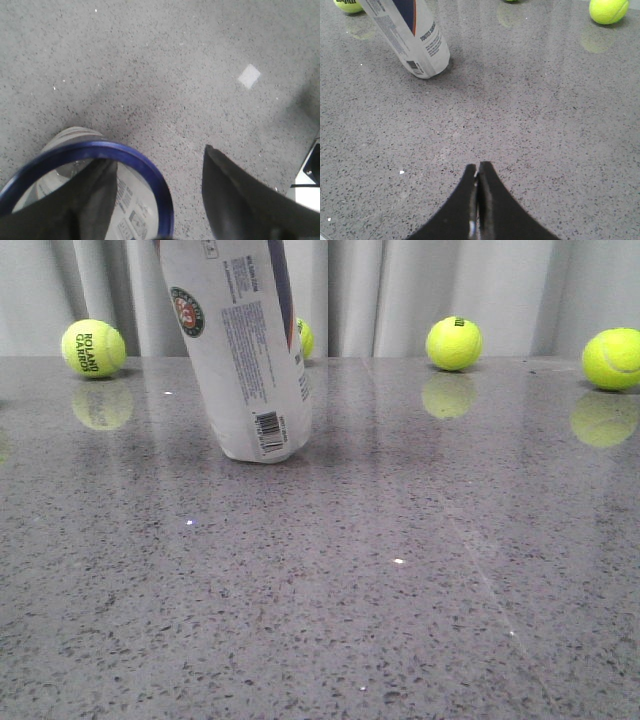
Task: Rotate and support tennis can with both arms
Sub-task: 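Lower the can upright onto its base with the left gripper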
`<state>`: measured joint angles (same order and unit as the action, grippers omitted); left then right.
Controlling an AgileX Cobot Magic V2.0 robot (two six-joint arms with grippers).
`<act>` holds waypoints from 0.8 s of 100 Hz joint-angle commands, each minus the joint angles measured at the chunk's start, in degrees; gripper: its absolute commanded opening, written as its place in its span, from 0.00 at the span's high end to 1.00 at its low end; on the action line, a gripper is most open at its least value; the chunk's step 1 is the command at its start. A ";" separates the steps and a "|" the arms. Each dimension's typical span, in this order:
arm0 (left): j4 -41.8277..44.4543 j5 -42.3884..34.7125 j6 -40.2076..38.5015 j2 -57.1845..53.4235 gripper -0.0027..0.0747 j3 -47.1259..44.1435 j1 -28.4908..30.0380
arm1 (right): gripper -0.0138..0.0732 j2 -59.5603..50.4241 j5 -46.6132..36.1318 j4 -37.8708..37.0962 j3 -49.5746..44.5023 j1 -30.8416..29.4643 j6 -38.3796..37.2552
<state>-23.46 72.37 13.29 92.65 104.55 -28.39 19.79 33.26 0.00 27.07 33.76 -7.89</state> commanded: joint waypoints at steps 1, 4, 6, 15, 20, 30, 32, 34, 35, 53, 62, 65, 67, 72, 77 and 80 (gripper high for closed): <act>-3.52 0.65 -0.25 -1.27 0.49 3.40 -0.45 | 0.92 0.29 -4.08 -0.36 1.43 -0.31 0.09; -3.65 0.50 -0.25 -0.99 0.49 3.59 -0.45 | 0.92 0.29 -4.08 -0.36 1.43 -0.31 0.09; -3.81 0.40 -0.25 -0.84 0.49 4.01 -0.45 | 0.92 0.29 -4.08 -0.36 1.43 -0.31 0.09; -3.80 0.40 -0.25 -0.03 0.49 5.57 -0.45 | 0.92 0.29 -4.08 -0.36 1.43 -0.31 0.09; -3.80 0.27 -0.25 0.04 0.49 5.93 -0.45 | 0.92 0.29 -4.08 -0.36 1.43 -0.31 0.09; -3.93 0.16 -0.25 0.38 0.49 6.74 -0.45 | 0.92 0.29 -4.08 -0.36 1.43 -0.31 0.09; -3.93 -0.06 -0.25 0.38 0.49 6.83 -0.45 | 0.92 0.29 -4.08 -0.36 1.43 -0.31 0.09; -3.93 -0.42 -0.25 0.38 0.49 6.83 -0.45 | 0.92 0.29 -4.08 -0.36 1.43 -0.31 0.09; -3.93 -0.68 -0.25 0.38 0.49 6.83 -0.45 | 0.92 0.29 -4.08 -0.36 1.43 -0.31 0.09; -4.23 -3.00 -0.25 0.00 0.49 7.38 -0.45 | 0.92 0.29 -4.08 -0.36 1.43 -0.31 0.09; -4.23 -4.48 -0.16 -0.87 0.49 7.38 -0.45 | 0.92 0.29 -4.08 -0.36 1.43 -0.31 0.09; -4.12 -5.07 -0.16 -1.24 0.50 7.38 -0.45 | 0.92 0.29 -4.08 -0.36 1.43 -0.31 0.09; -4.12 -5.45 -0.16 -1.54 0.51 7.38 -0.45 | 0.92 0.29 -4.08 -0.36 1.43 -0.31 0.09; -3.84 -6.31 -0.16 -2.29 0.55 7.38 -0.45 | 0.92 0.29 -4.08 -0.36 1.43 -0.31 0.09; -3.69 -6.97 -0.16 -2.96 0.62 7.38 -0.45 | 0.92 0.29 -4.08 -0.36 1.43 -0.31 0.09; -3.56 -7.56 -0.16 -3.59 0.68 7.38 -0.45 | 0.92 0.29 -4.08 -0.36 1.43 -0.31 0.09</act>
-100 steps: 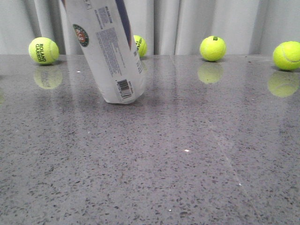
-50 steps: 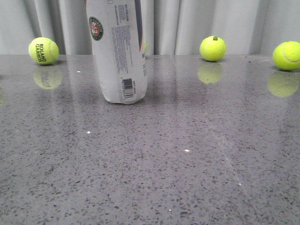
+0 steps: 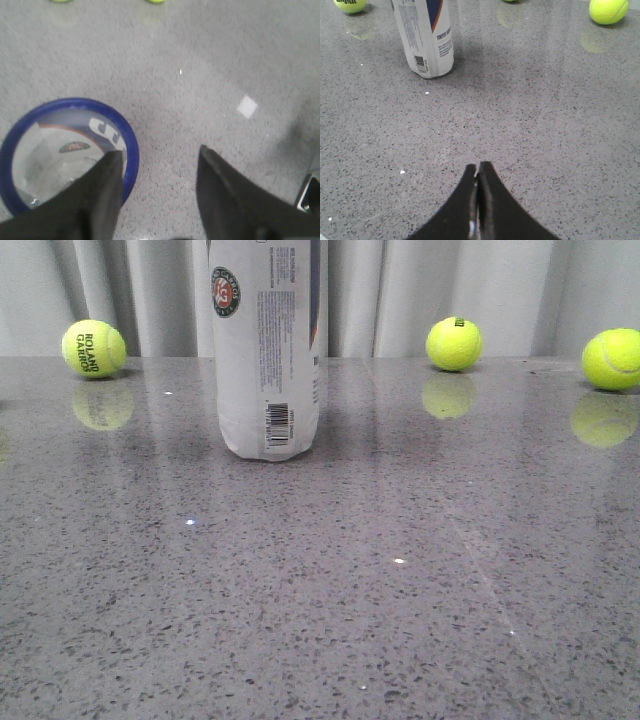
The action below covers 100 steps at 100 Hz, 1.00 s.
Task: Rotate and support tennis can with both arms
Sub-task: 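Lower the can upright onto its base with the left gripper, then open the left gripper and raise it off the can top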
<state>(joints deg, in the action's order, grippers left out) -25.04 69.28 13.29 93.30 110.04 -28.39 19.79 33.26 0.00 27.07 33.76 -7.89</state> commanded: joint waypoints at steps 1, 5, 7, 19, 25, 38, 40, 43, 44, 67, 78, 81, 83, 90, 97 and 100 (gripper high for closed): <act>-1.97 -4.67 -0.16 -4.52 0.71 1.88 -0.45 | 0.92 0.29 -4.08 -0.36 1.43 -0.31 0.09; -1.83 -5.39 -0.16 -5.36 0.79 1.64 -0.45 | 0.92 0.29 -4.08 -0.36 1.43 -0.31 0.09; -1.73 -5.76 -0.13 -5.69 0.83 1.37 -0.45 | 0.92 0.29 -4.08 -0.36 1.43 -0.31 0.09; -1.69 -7.84 0.02 -8.72 0.99 -1.45 -0.45 | 0.92 0.29 -4.08 -0.36 1.43 -0.31 0.09; -1.69 -8.77 0.02 -10.34 0.99 -3.55 -0.45 | 0.92 0.29 -4.08 -0.36 1.43 -0.31 0.09; -1.59 -14.96 0.15 -15.32 0.99 -10.77 -0.45 | 0.92 0.29 -4.08 -0.36 1.43 -0.31 0.09; -1.59 -15.99 0.24 -16.26 0.99 -12.10 -0.45 | 0.92 0.29 -4.08 -0.36 1.43 -0.31 0.09; -1.59 -18.69 0.70 -17.53 0.99 -13.51 -0.45 | 0.92 0.29 -4.08 -0.36 1.43 -0.31 0.09; -1.59 -19.24 0.96 -17.85 0.99 -14.47 -0.45 | 0.92 0.29 -4.08 -0.36 1.43 -0.31 0.09; -1.59 -34.68 1.59 -28.43 0.99 -30.80 -0.45 | 0.92 0.29 -4.08 -0.36 1.43 -0.31 0.09; -1.59 -39.84 1.59 -33.10 0.99 -38.31 -0.45 | 0.92 0.29 -4.08 -0.36 1.43 -0.31 0.09; -1.48 -41.05 1.59 -34.12 0.99 -40.11 -0.45 | 0.92 0.29 -4.08 -0.36 1.43 -0.31 0.09; -1.48 -41.84 1.59 -34.87 0.99 -41.39 -0.45 | 0.92 0.29 -4.08 -0.36 1.43 -0.31 0.09; -1.48 -43.97 1.59 -37.15 0.99 -45.37 -0.45 | 0.92 0.29 -4.08 -0.36 1.43 -0.31 0.09; -1.48 -45.15 1.59 -39.16 0.99 -48.94 -0.45 | 0.92 0.29 -4.08 -0.36 1.43 -0.31 0.09; -1.48 -45.66 1.59 -39.94 0.99 -50.32 -0.45 | 0.92 0.29 -4.08 -0.36 1.43 -0.31 0.09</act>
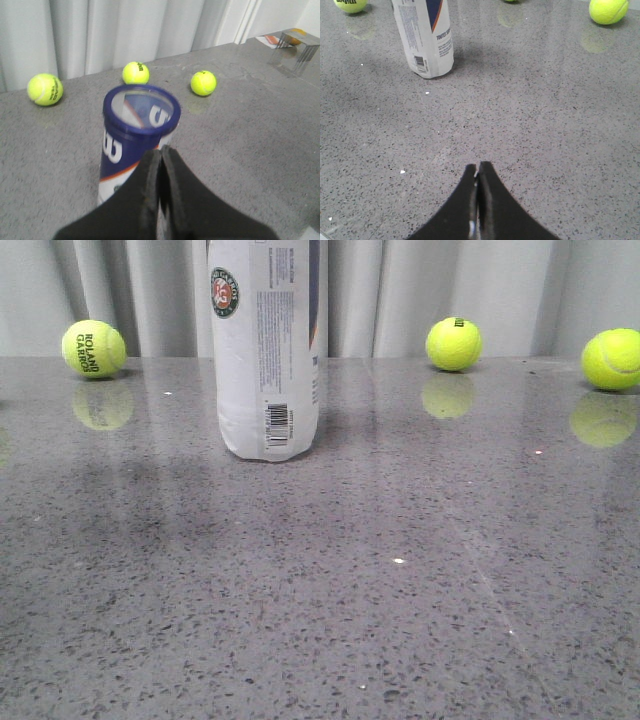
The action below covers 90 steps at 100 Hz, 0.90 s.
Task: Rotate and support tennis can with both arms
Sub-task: 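Open the left gripper and raise it off the can top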
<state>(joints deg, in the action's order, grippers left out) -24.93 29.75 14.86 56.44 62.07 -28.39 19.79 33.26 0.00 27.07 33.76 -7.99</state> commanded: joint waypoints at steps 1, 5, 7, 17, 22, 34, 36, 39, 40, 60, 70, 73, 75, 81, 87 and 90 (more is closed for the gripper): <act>-1.59 -6.46 0.02 -3.47 0.99 -3.04 -0.45 | 0.92 0.29 -4.08 -0.36 1.43 -0.31 0.18; -1.59 -7.46 0.02 -4.42 0.99 -5.05 -0.45 | 0.92 0.29 -4.08 -0.36 1.43 -0.31 0.18; -1.59 -8.16 0.02 -4.98 0.99 -5.71 -0.45 | 0.92 0.29 -4.08 -0.36 1.43 -0.31 0.18; -1.23 -13.29 0.02 -7.93 0.99 -10.58 -0.45 | 0.92 0.29 -4.08 -0.36 1.43 -0.31 0.18; -0.81 -15.53 0.02 -9.76 0.99 -12.63 -0.45 | 0.92 0.29 -4.08 -0.36 1.43 -0.31 0.18; -0.81 -15.18 0.02 -12.41 0.99 -16.07 -0.35 | 0.92 0.29 -4.08 -0.36 1.43 -0.31 0.18; -0.68 -15.28 0.02 -12.73 0.99 -16.62 -0.34 | 0.92 0.29 -4.08 -0.36 1.43 -0.31 0.18; -0.34 -15.28 0.02 -13.19 0.99 -17.27 -0.34 | 0.92 0.29 -4.08 -0.36 1.43 -0.31 0.18; 0.00 -15.28 0.02 -13.29 0.99 -17.61 -0.34 | 0.92 0.29 -4.08 -0.36 1.43 -0.31 0.18; 3.50 -14.87 0.02 -14.68 0.99 -21.25 -0.34 | 0.92 0.29 -4.08 -0.36 1.43 -0.31 0.18; 4.26 -14.74 0.02 -15.17 0.99 -22.96 -0.34 | 0.92 0.29 -4.08 -0.36 1.43 -0.31 0.18; 4.88 -14.74 0.02 -15.42 0.99 -23.48 -0.34 | 0.92 0.29 -4.08 -0.36 1.43 -0.31 0.18; 5.26 -14.74 0.02 -15.56 0.99 -23.75 -0.34 | 0.92 0.29 -4.08 -0.36 1.43 -0.31 0.18; 5.92 -14.85 0.02 -16.04 0.99 -24.34 -0.34 | 0.92 0.29 -4.08 -0.36 1.43 -0.31 0.18; 6.28 -15.01 0.02 -16.78 0.99 -25.25 -0.34 | 0.92 0.29 -4.08 -0.36 1.43 -0.31 0.18; 6.42 -15.27 0.02 -17.41 0.99 -25.54 -0.34 | 0.92 0.29 -4.08 -0.36 1.43 -0.31 0.18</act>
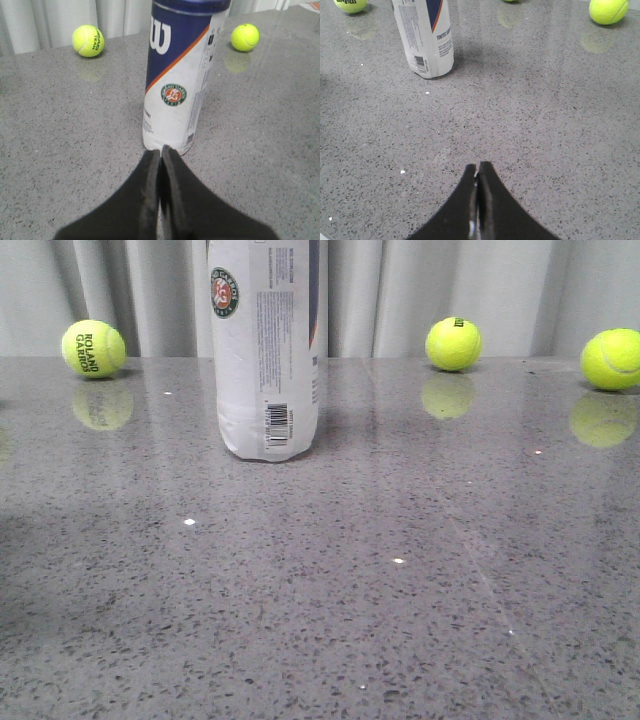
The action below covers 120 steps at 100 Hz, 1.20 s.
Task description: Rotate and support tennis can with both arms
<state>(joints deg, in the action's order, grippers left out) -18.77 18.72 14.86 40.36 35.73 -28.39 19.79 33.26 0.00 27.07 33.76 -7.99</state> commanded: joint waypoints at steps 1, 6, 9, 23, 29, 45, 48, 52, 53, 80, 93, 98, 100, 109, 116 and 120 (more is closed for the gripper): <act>0.53 -4.26 0.02 -1.43 0.99 0.62 -0.34 | 0.92 0.29 -4.08 -0.36 1.43 -0.31 0.18; 1.20 -4.69 0.02 -2.27 0.99 -0.09 -0.34 | 0.92 0.29 -4.08 -0.36 1.43 -0.31 0.18; 1.28 -5.08 0.02 -2.81 0.99 -0.55 -0.34 | 0.92 0.29 -4.08 -0.36 1.43 -0.31 0.18; 2.66 -10.75 0.02 -4.19 0.99 -3.63 -0.34 | 0.92 0.29 -4.08 -0.36 1.43 -0.31 0.18; 4.11 -14.06 0.02 -5.12 0.99 -5.18 -0.24 | 0.92 0.29 -4.08 -0.36 1.43 -0.31 0.18; 4.75 -20.46 -0.34 -8.19 0.99 -9.89 2.36 | 0.92 0.29 -4.08 -0.36 1.43 -0.31 0.18; 4.92 -20.77 -0.47 -8.76 0.99 -10.61 3.16 | 0.92 0.29 -4.08 -0.36 1.43 -0.31 0.18; 5.61 -20.77 -0.61 -9.63 0.99 -11.53 4.49 | 0.92 0.29 -4.08 -0.36 1.43 -0.31 0.18; 5.76 -20.77 -0.61 -9.79 0.99 -11.67 4.73 | 0.92 0.29 -4.08 -0.36 1.43 -0.31 0.18; 13.26 -20.77 -8.64 -17.93 0.99 -18.62 12.75 | 0.92 0.29 -4.08 -0.36 1.43 -0.31 0.18; 17.65 -20.77 -13.69 -22.22 0.99 -23.18 15.49 | 0.92 0.29 -4.08 -0.36 1.43 -0.31 0.18; 17.65 -20.77 -13.69 -24.23 0.99 -24.71 16.39 | 0.92 0.29 -4.08 -0.36 1.43 -0.31 0.18; 17.65 -20.77 -13.69 -24.73 0.99 -25.36 16.75 | 0.92 0.29 -4.08 -0.36 1.43 -0.31 0.18; 17.65 -20.66 -13.69 -27.97 0.99 -27.80 18.60 | 0.92 0.29 -4.08 -0.36 1.43 -0.31 0.18; 17.65 -20.66 -13.69 -30.19 0.99 -29.43 20.23 | 0.92 0.29 -4.08 -0.36 1.43 -0.31 0.18; 17.65 -20.66 -13.69 -31.53 0.99 -30.19 21.06 | 0.92 0.29 -4.08 -0.36 1.43 -0.31 0.18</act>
<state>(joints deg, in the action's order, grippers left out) -1.29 2.41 1.90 10.73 5.54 -9.08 19.79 33.26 0.00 27.07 33.76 -7.99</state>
